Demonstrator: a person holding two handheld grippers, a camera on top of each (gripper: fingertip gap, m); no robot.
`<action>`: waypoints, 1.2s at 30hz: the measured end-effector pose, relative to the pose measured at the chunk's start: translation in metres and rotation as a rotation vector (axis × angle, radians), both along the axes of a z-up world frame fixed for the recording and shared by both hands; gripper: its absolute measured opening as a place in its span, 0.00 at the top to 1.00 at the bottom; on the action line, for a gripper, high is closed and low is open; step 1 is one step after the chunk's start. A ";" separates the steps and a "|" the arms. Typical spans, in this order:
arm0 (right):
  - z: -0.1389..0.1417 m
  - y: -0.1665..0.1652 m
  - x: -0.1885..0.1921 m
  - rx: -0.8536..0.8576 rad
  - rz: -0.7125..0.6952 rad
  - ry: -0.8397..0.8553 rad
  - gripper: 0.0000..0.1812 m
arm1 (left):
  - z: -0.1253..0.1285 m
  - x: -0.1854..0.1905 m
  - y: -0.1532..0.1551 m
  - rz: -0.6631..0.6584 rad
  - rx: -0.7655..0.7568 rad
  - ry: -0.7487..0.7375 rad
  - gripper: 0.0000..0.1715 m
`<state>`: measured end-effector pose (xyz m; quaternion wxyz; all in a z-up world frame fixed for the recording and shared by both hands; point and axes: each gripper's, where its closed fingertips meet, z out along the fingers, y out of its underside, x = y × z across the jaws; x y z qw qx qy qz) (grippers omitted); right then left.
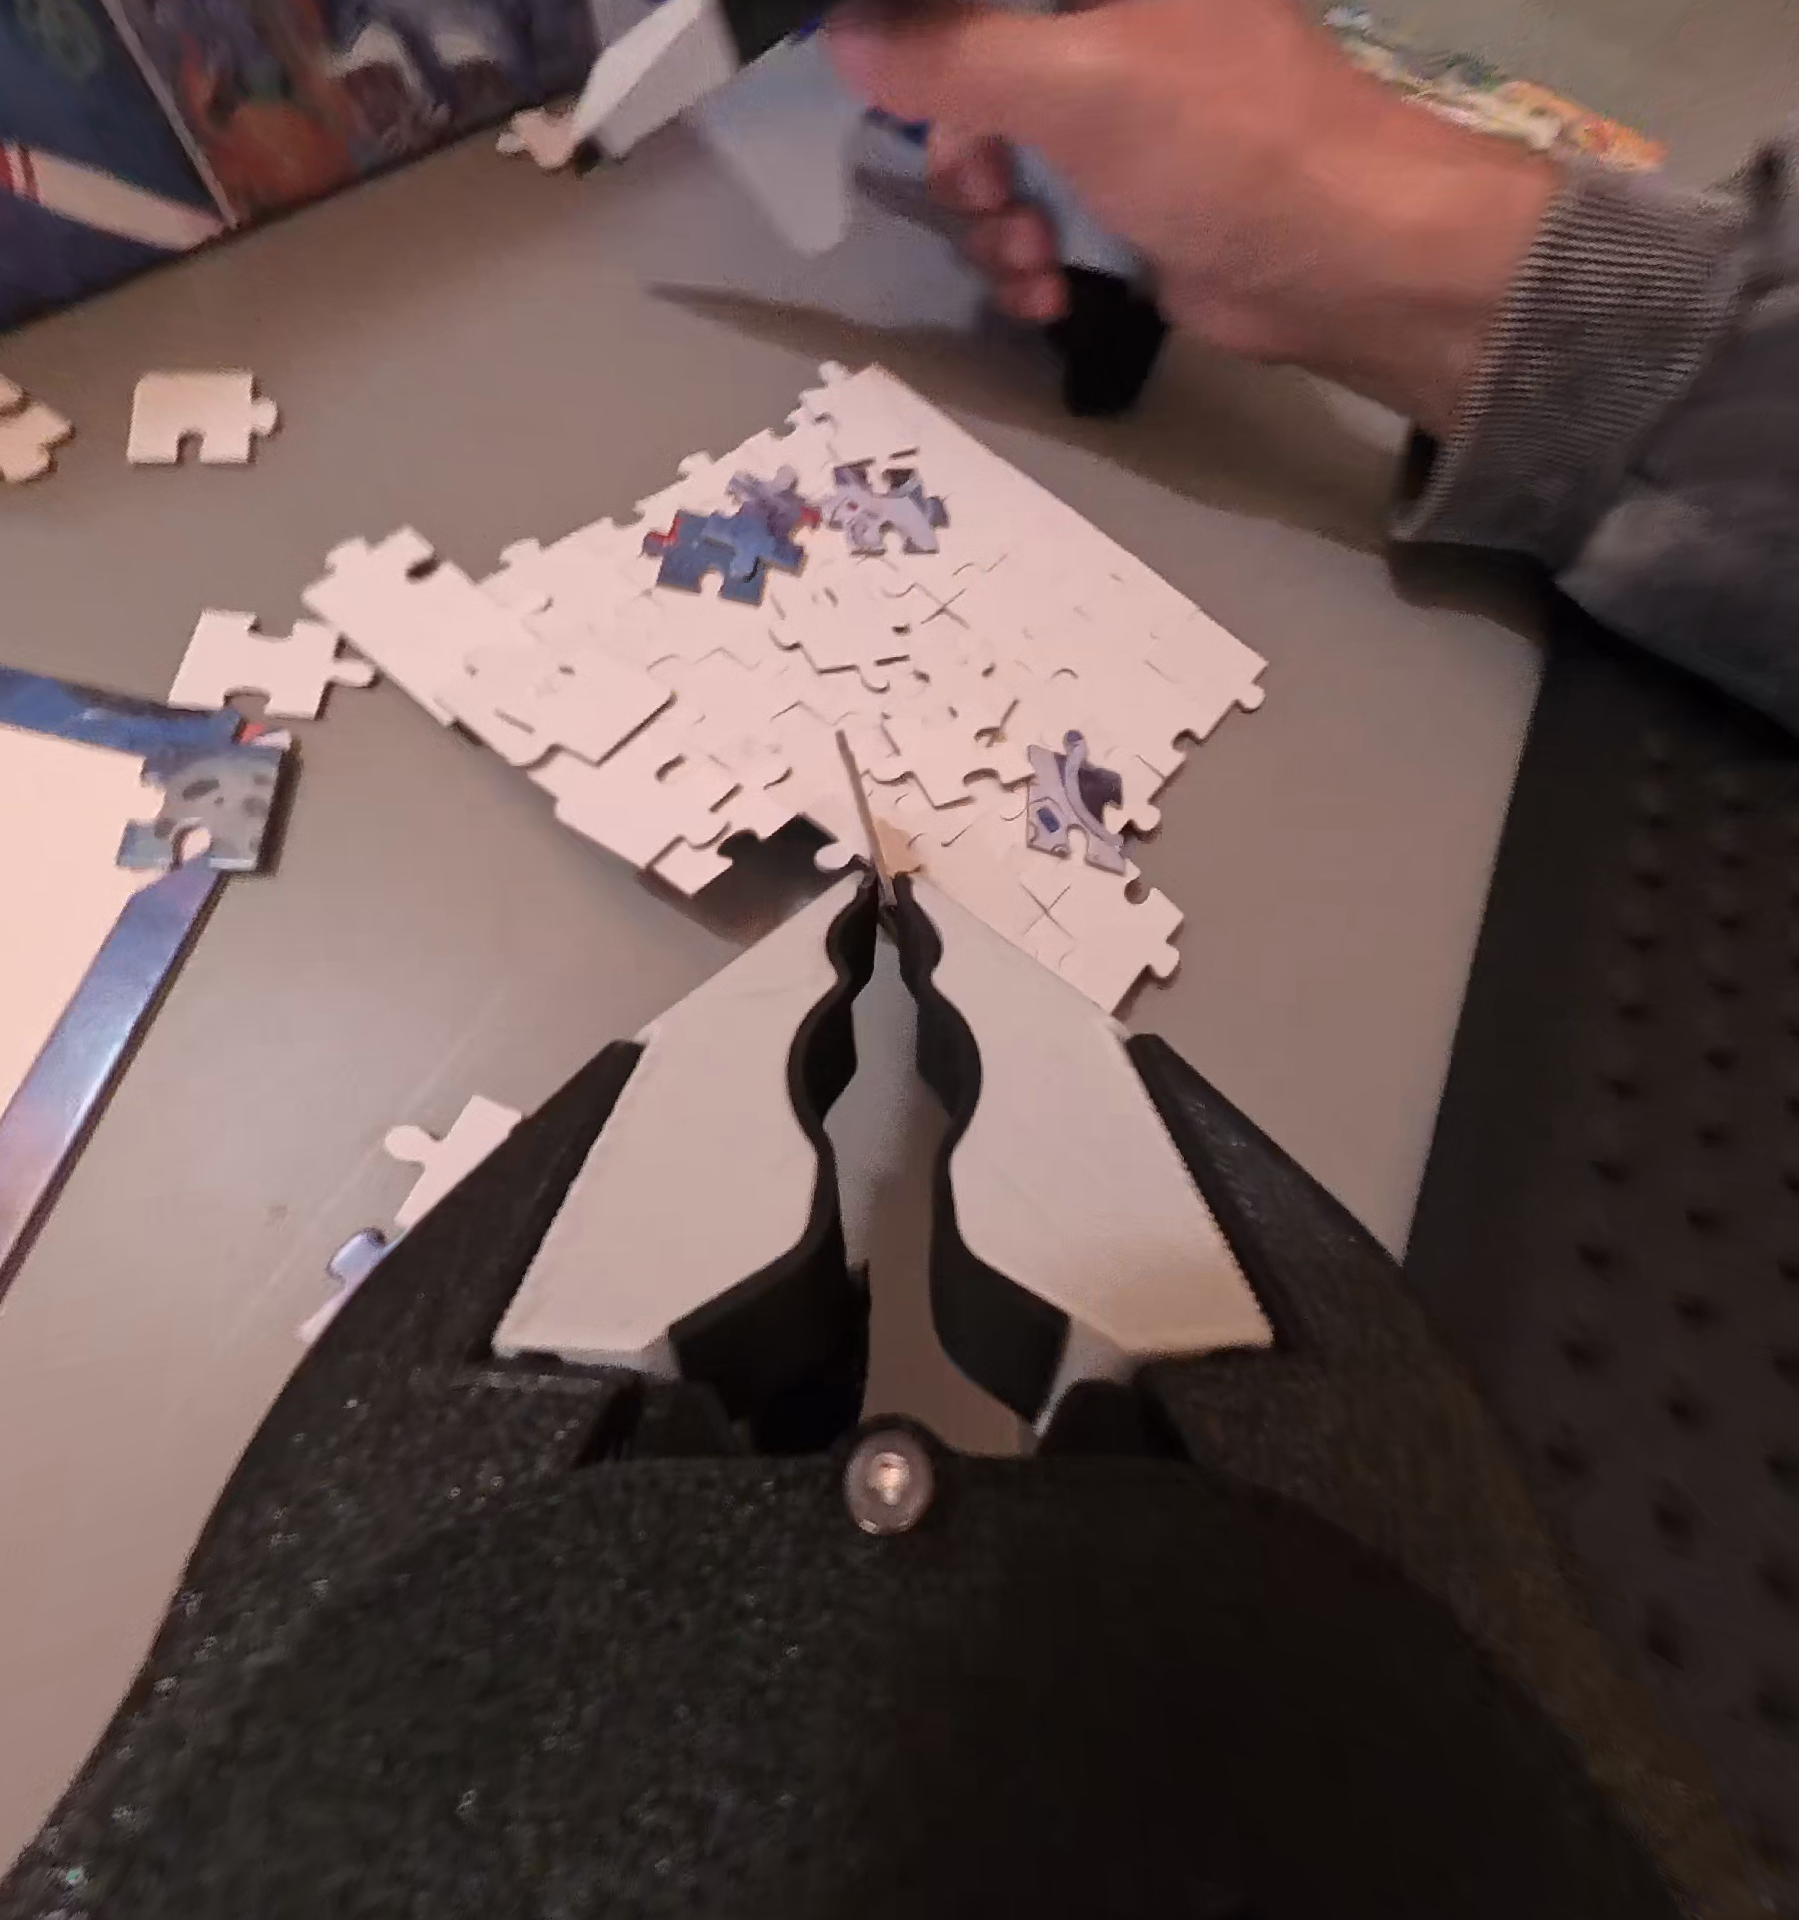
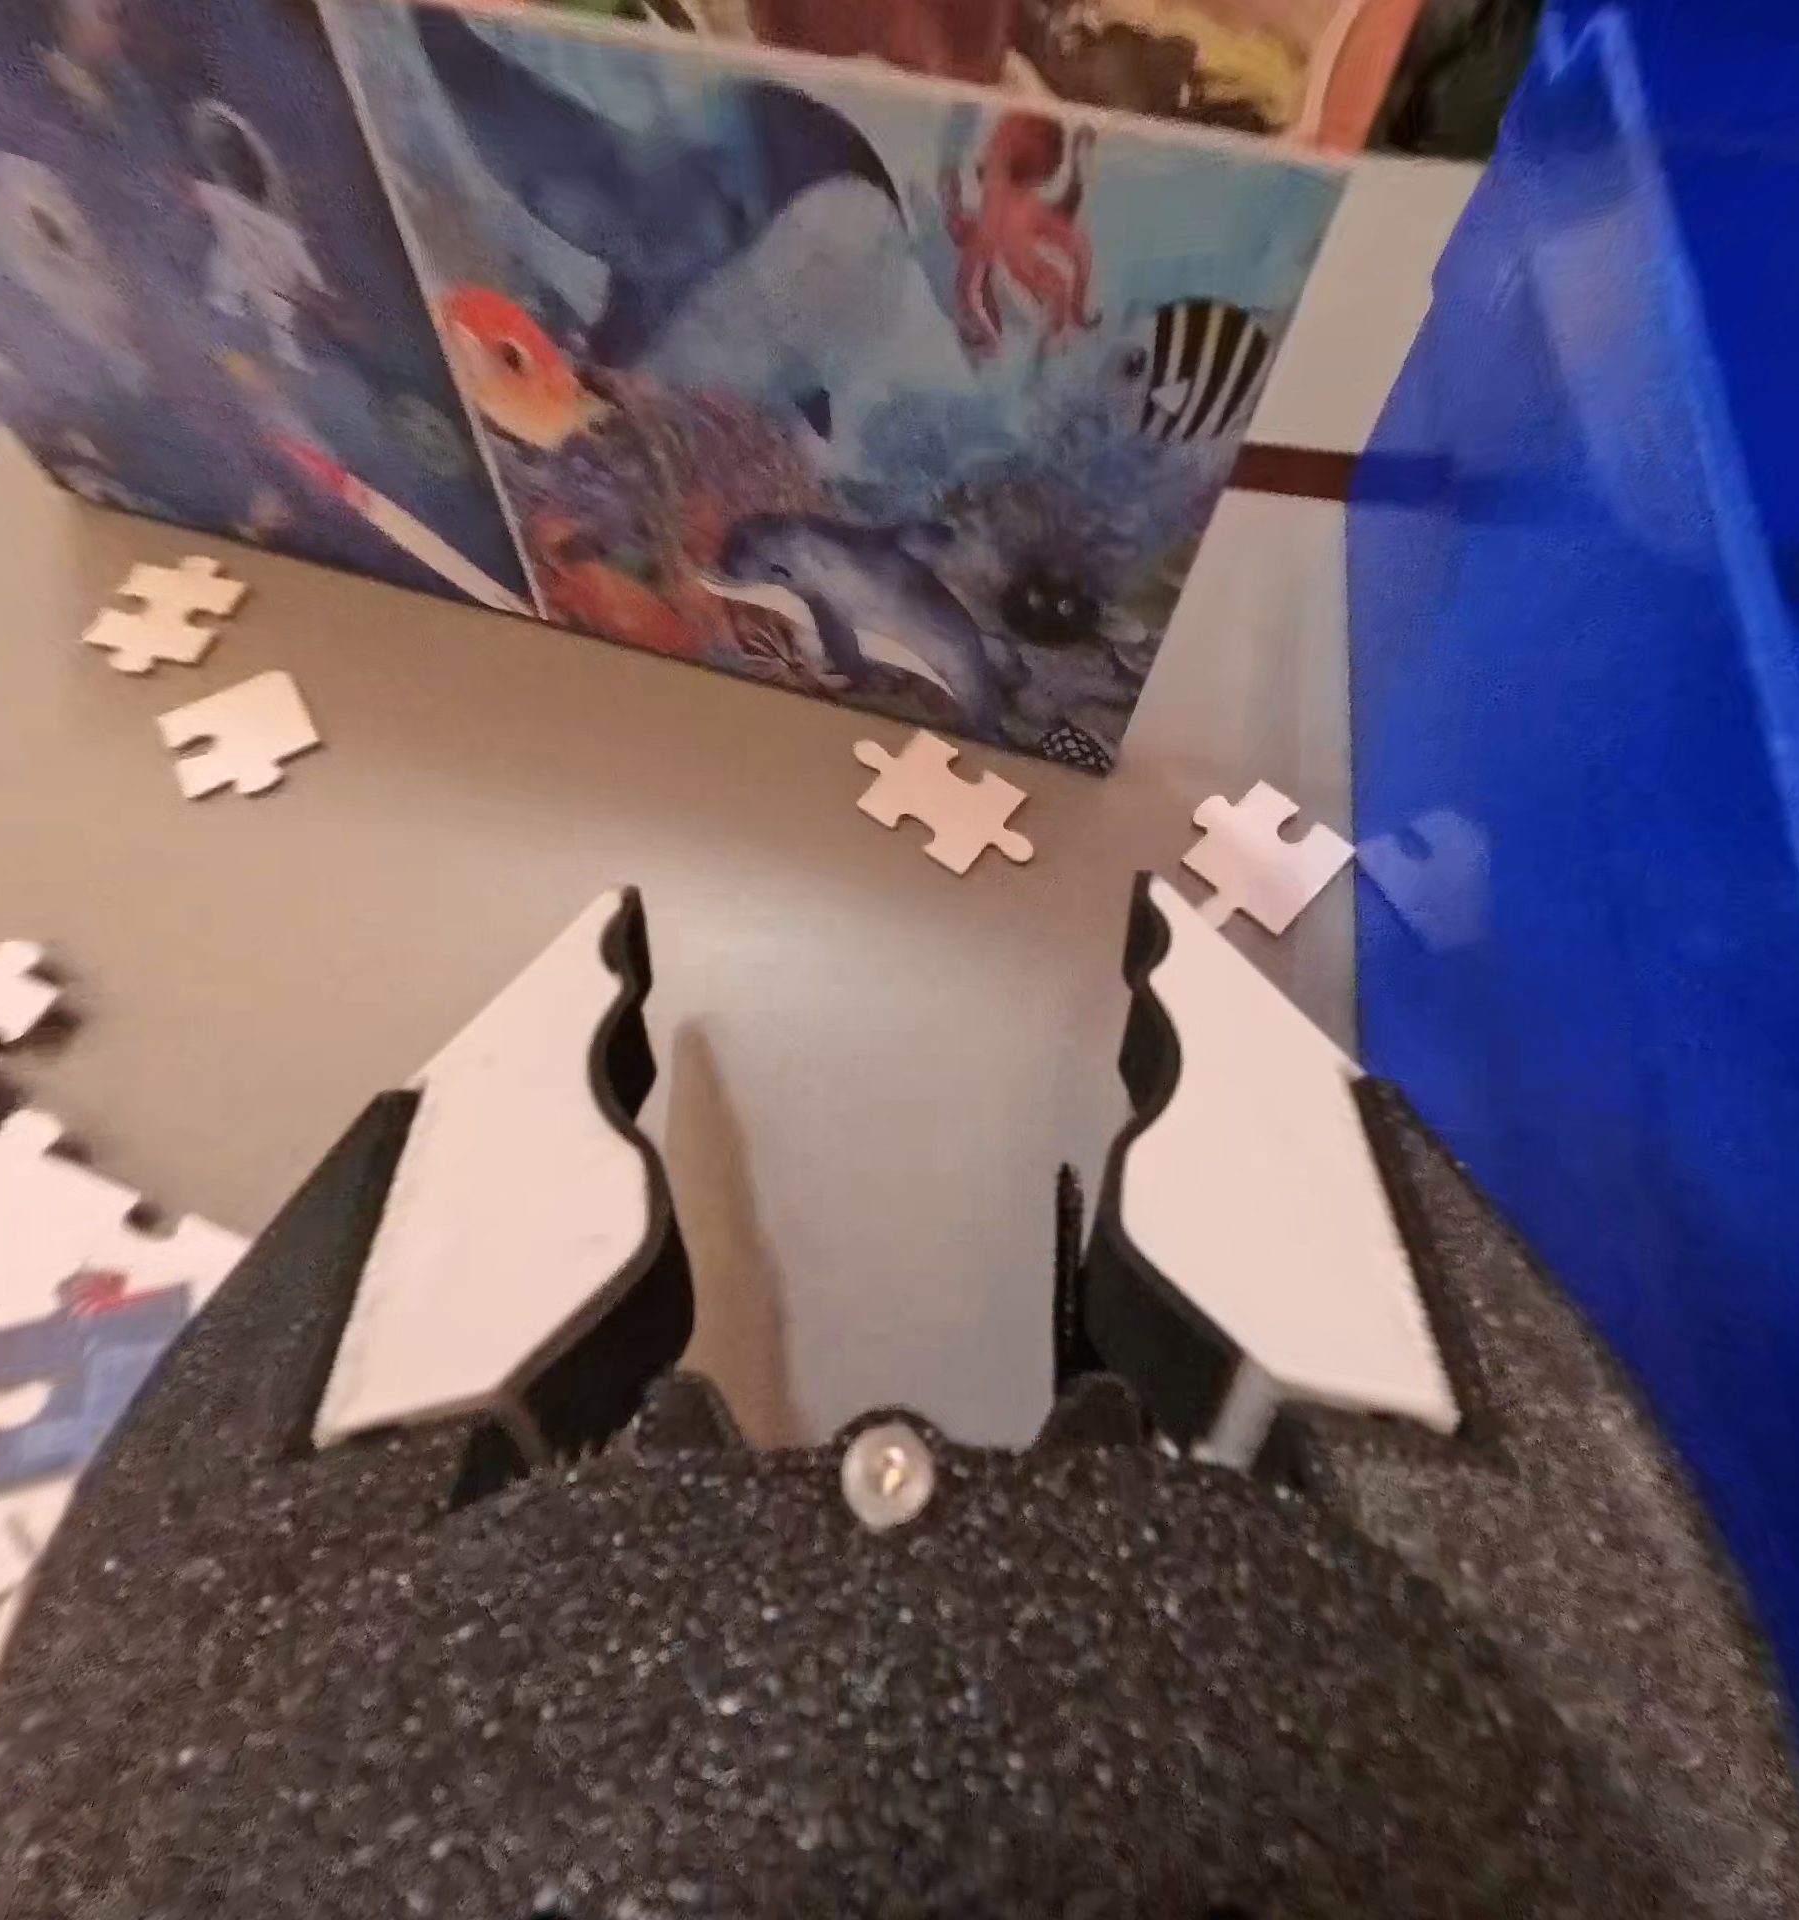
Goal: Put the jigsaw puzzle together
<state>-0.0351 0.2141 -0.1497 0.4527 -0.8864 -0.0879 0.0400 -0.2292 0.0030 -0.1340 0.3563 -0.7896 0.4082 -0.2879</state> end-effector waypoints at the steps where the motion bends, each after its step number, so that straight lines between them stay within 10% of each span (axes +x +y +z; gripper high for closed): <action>1: -0.006 0.008 0.003 -0.022 -0.028 -0.021 0.48 | 0.002 0.002 -0.003 -0.023 0.035 -0.007 0.98; 10: -0.006 0.045 0.038 -0.014 -0.243 -0.014 0.59 | -0.011 -0.013 -0.002 0.036 0.004 0.037 0.99; 22: -0.026 -0.004 0.015 -0.165 -0.031 0.004 0.74 | -0.003 -0.012 0.000 0.043 0.027 -0.017 0.99; 29: 0.009 -0.090 -0.056 -0.189 0.210 0.138 0.75 | 0.006 -0.018 0.002 0.031 0.053 -0.042 0.99; 33: 0.058 -0.074 -0.138 -0.050 0.531 0.074 0.80 | 0.003 -0.014 -0.007 -0.008 0.026 -0.042 0.99; 36: 0.028 -0.032 -0.193 -0.108 0.704 -0.046 0.79 | -0.007 -0.012 -0.023 -0.072 -0.018 -0.016 0.99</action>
